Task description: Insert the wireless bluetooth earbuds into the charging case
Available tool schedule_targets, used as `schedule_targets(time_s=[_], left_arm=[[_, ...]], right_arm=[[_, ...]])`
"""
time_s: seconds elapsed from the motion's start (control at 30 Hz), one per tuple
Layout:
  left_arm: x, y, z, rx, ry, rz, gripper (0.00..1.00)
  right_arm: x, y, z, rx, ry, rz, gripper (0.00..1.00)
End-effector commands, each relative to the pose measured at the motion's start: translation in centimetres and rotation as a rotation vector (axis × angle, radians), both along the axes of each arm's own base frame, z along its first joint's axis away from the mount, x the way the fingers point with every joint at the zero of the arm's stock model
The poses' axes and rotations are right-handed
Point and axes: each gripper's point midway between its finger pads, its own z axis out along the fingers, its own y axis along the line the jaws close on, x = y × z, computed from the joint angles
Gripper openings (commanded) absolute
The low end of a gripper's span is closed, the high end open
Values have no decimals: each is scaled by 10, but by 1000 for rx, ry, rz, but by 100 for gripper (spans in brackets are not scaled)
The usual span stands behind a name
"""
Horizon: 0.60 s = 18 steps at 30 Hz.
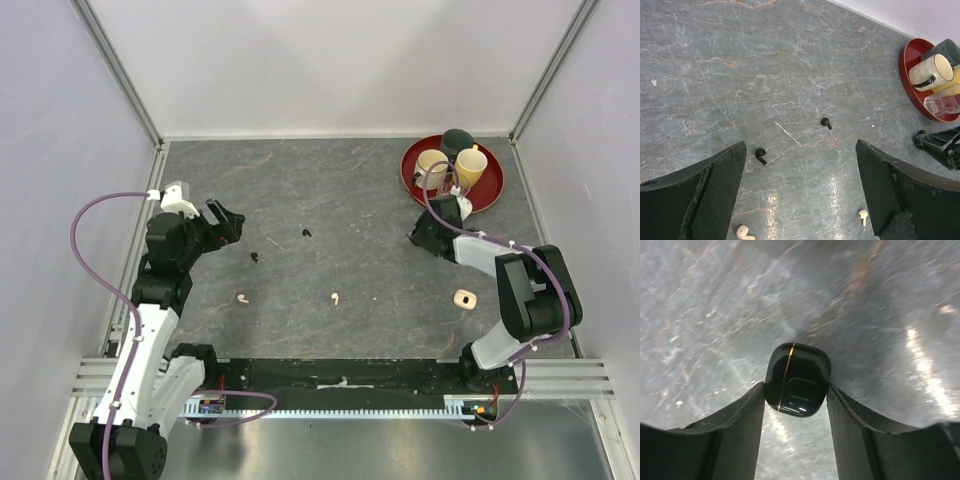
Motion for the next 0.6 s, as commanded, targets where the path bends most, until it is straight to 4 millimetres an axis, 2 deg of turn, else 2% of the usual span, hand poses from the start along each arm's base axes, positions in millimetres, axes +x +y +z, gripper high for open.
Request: schedule_targets(time_s=[0.0,0.03,0.1,0.2,0.3,0.47,0.57], left_arm=[[3,-1,13,-25,-44,0,97],[3,-1,13,-24,-46,-1,97],[3,-1,13,-24,-45,1,97],[3,-1,13,-23,-43,2,97],[3,-1,13,-22,-45,2,97],[3,0,13,-19,-45,4,97],[3,-1,14,-21,-46,3,97]], right_arm=[[-13,45,-12,180,4,-20,60],[-12,51,-11,188,-3,-12,67],[-9,75,-6,207,-16,53,70],[-8,94,-2,175,-11,113,75],[-8,103,1,133,-14,156,80],[-3,94,27,-14,-64,219,83],[5,87,55,-106,-140,280,86]])
